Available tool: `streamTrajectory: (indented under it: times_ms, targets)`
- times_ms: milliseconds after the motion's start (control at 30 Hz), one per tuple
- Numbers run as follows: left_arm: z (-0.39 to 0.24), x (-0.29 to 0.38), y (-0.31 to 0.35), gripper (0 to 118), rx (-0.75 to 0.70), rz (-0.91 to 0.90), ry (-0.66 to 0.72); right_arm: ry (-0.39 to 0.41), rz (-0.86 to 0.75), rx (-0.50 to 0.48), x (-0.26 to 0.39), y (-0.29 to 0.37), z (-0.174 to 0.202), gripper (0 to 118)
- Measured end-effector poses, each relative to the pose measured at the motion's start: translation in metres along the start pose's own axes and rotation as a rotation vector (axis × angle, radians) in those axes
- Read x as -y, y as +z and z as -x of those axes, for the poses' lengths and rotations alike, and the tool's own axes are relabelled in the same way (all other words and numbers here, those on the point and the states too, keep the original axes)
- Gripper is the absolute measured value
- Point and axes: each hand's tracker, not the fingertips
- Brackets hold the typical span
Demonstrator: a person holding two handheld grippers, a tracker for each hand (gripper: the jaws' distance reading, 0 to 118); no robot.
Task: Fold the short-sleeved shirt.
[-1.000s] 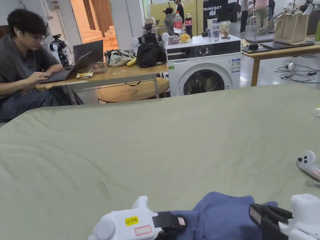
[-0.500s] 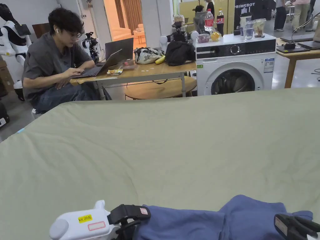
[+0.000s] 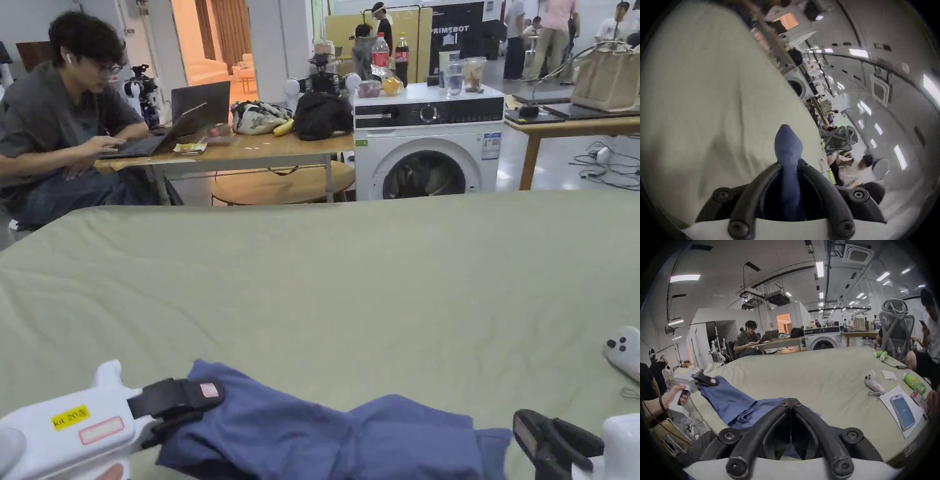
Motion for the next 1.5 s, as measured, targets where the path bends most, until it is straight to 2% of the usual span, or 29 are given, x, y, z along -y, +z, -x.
streamTrajectory:
  times_ms: [67, 133, 200, 300, 400, 467, 500, 533, 567, 600, 667, 700, 733, 767, 800, 900, 967, 1033, 1067, 1200, 1233, 1300, 1333, 1367, 1433, 1500]
  targets:
    - [-0.045, -0.005, 0.004, 7, -0.048, -0.004, -0.158, -0.001, -0.018, -0.010, -0.002, 0.000, 0.000, 0]
    - [-0.080, 0.002, -0.013, 7, -0.049, 0.048, -0.254, -0.003, -0.029, -0.014, -0.003, 0.000, 0.001, 0]
    - [-0.108, 0.019, -0.050, 7, -0.032, 0.113, -0.315, -0.006, -0.028, -0.021, -0.003, -0.001, 0.000, 0]
    - [-0.137, 0.059, -0.126, 7, -0.108, 0.246, -0.417, -0.009, -0.023, -0.019, -0.002, 0.000, -0.002, 0]
    - [-0.133, 0.090, -0.191, 7, -0.130, 0.379, -0.418, 0.013, -0.035, -0.012, -0.003, 0.002, -0.005, 0]
    - [-0.123, 0.104, -0.212, 10, -0.026, 0.443, -0.347, 0.043, -0.043, 0.003, -0.004, 0.003, -0.007, 0]
    - [-0.114, 0.103, -0.215, 23, 0.085, 0.456, -0.288, 0.046, -0.040, 0.006, -0.004, 0.003, -0.009, 0]
    - [-0.107, 0.104, -0.217, 53, 0.196, 0.464, -0.195, 0.042, -0.037, 0.006, -0.005, 0.004, -0.012, 0]
    - [-0.103, 0.103, -0.212, 66, 0.228, 0.412, -0.160, 0.023, -0.032, 0.004, -0.004, 0.004, -0.016, 0]
    - [-0.104, 0.098, -0.197, 65, 0.194, 0.357, -0.162, 0.001, -0.029, 0.007, -0.004, 0.004, -0.018, 0]
    - [-0.096, 0.087, -0.172, 63, 0.230, 0.255, -0.127, -0.020, -0.031, 0.022, -0.004, 0.003, -0.021, 0]
    - [-0.094, 0.083, -0.165, 55, 0.242, 0.207, -0.124, -0.026, -0.030, 0.022, -0.004, 0.002, -0.022, 0]
    - [-0.097, 0.081, -0.157, 29, 0.208, 0.191, -0.142, -0.032, -0.028, 0.021, -0.004, 0.002, -0.022, 0]
    - [-0.096, 0.083, -0.158, 12, 0.169, 0.179, -0.169, -0.033, -0.028, 0.019, -0.004, 0.001, -0.021, 0]
    - [-0.094, 0.086, -0.164, 10, 0.152, 0.192, -0.196, -0.033, -0.023, 0.012, -0.004, 0.000, -0.020, 0]
    - [-0.094, 0.115, -0.209, 10, 0.107, 0.456, -0.256, -0.027, 0.006, -0.021, -0.002, -0.004, -0.012, 0]
    - [-0.098, 0.140, -0.231, 10, -0.007, 0.540, -0.324, -0.016, 0.029, -0.023, 0.001, -0.007, -0.008, 0]
    - [-0.099, 0.155, -0.245, 3, -0.041, 0.550, -0.340, 0.003, 0.058, -0.024, 0.004, -0.009, -0.006, 0]
    - [-0.102, 0.154, -0.242, 2, -0.037, 0.503, -0.360, 0.012, 0.068, -0.024, 0.005, -0.011, -0.005, 0]
    - [-0.114, 0.141, -0.231, 4, -0.017, 0.506, -0.399, 0.017, 0.085, -0.035, 0.004, -0.016, -0.004, 0]
    - [-0.111, 0.133, -0.221, 16, 0.060, 0.476, -0.336, 0.014, 0.091, -0.040, 0.004, -0.017, -0.005, 0]
    - [-0.107, 0.114, -0.196, 53, 0.203, 0.396, -0.235, 0.023, 0.109, -0.044, 0.006, -0.017, -0.005, 0]
    - [-0.106, 0.102, -0.181, 73, 0.229, 0.363, -0.229, 0.035, 0.132, -0.053, 0.009, -0.018, -0.005, 0]
    - [-0.106, 0.090, -0.164, 79, 0.231, 0.325, -0.235, 0.037, 0.171, -0.060, 0.011, -0.020, -0.006, 0]
    - [-0.099, 0.068, -0.134, 79, 0.192, 0.263, -0.266, -0.001, 0.227, -0.068, 0.015, -0.024, -0.008, 0]
    - [-0.082, 0.054, -0.111, 79, 0.151, 0.213, -0.272, -0.018, 0.289, -0.025, 0.011, -0.039, -0.003, 0]
